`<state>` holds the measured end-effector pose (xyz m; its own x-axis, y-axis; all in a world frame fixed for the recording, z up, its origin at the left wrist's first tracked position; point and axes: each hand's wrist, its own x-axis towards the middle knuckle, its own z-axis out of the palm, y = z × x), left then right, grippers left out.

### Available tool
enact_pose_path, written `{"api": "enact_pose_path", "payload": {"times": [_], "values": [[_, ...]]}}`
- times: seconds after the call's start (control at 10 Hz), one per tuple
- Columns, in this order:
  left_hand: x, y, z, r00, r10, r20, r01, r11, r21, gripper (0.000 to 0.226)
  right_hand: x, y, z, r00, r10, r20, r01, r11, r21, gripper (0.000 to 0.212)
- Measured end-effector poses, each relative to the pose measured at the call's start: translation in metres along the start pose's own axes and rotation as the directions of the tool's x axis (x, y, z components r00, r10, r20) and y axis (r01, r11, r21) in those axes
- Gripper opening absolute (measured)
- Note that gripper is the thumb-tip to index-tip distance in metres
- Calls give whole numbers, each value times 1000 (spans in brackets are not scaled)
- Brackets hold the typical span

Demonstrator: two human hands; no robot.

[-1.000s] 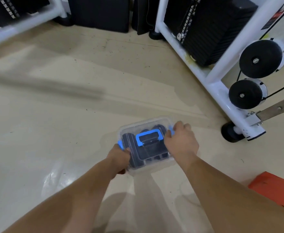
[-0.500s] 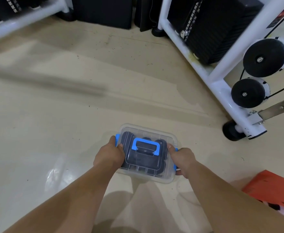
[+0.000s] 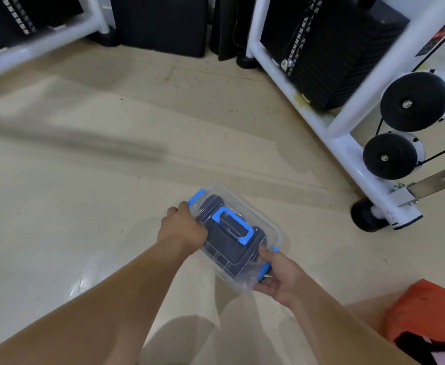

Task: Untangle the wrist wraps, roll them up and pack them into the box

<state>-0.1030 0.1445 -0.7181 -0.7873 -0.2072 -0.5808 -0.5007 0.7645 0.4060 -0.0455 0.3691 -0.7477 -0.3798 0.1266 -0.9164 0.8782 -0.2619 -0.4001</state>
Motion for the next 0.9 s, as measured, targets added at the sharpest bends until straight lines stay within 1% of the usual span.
{"api": "enact_pose_path", "payload": {"times": [0.1,0.2,0.3,0.4,0.5,0.6,0.7,0.8,0.9], "values": [[12,25,-17,996,84,-2,-84,996,12,58,16,-22,26,997,-78,-17,80,983,164,28],[26,43,-25,989,130,74,-135,989,58,63,27,-60,55,993,-102,-58,114,959,261,27],[37,54,-25,978,181,104,-191,977,99,62,39,-93,76,993,-105,-51,116,924,364,26],[48,58,-20,962,251,111,-263,957,119,60,55,-114,87,993,-110,-42,117,898,424,23],[61,61,-19,955,283,86,-292,950,111,58,71,-126,91,993,-111,-30,113,884,454,24],[69,65,-19,948,309,72,-314,947,75,59,78,-133,88,991,-124,-43,130,885,446,28],[73,65,-18,950,297,98,-304,950,67,61,79,-137,83,985,-157,-75,174,889,423,31],[66,64,-19,949,296,108,-306,948,86,59,78,-138,74,982,-167,-82,185,926,328,35],[58,64,-22,946,310,96,-318,943,97,58,65,-133,65,998,-58,18,56,993,104,64]]}}
